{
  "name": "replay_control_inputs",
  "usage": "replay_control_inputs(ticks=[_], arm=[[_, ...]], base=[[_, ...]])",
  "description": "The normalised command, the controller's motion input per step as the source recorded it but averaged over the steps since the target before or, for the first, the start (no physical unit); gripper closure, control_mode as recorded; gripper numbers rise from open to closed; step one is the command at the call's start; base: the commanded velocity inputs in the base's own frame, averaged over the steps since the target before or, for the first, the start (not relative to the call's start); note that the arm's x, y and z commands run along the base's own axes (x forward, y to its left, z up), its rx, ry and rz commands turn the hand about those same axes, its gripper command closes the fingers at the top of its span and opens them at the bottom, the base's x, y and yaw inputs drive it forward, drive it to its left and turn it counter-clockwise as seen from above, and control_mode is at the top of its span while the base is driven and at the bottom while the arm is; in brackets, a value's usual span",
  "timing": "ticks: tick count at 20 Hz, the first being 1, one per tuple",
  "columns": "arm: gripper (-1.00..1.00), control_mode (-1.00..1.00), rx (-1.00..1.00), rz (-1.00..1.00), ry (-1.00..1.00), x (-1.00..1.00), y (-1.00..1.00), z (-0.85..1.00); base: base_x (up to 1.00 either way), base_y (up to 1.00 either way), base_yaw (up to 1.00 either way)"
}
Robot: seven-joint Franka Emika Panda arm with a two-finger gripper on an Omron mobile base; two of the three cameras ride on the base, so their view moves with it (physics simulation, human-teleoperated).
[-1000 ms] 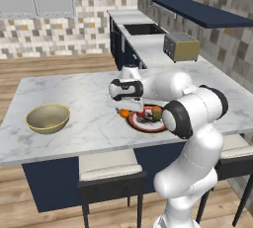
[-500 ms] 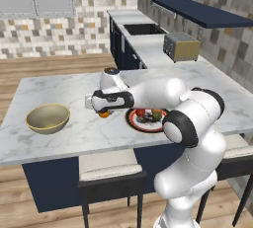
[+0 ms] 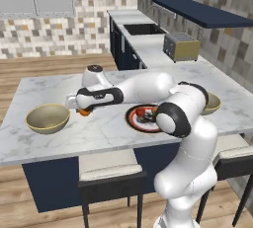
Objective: Take the fruits from the plate on the dining counter and place two fruits in each bowl.
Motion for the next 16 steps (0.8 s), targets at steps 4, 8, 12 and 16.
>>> replay_control_inputs(ticks=[4, 8, 12, 16], arm=[[1.00, -1.00, -0.03, 0.41, -0.10, 0.26, 0.47, 0.00], [1.00, -1.00, 0.00, 0.33, -0.08, 0.35, 0.41, 0.00], [1.00, -1.00, -0.02, 0.18, 0.00, 0.28, 0.49, 0.00], [1.00, -1.00, -0.08, 0.02, 0.00, 0.21, 0.55, -0.06]], base=[[0.00, 0.00, 0.00], [0.00, 0.00, 0.00], [0.00, 0.00, 0.00], [0.00, 0.00, 0.00]])
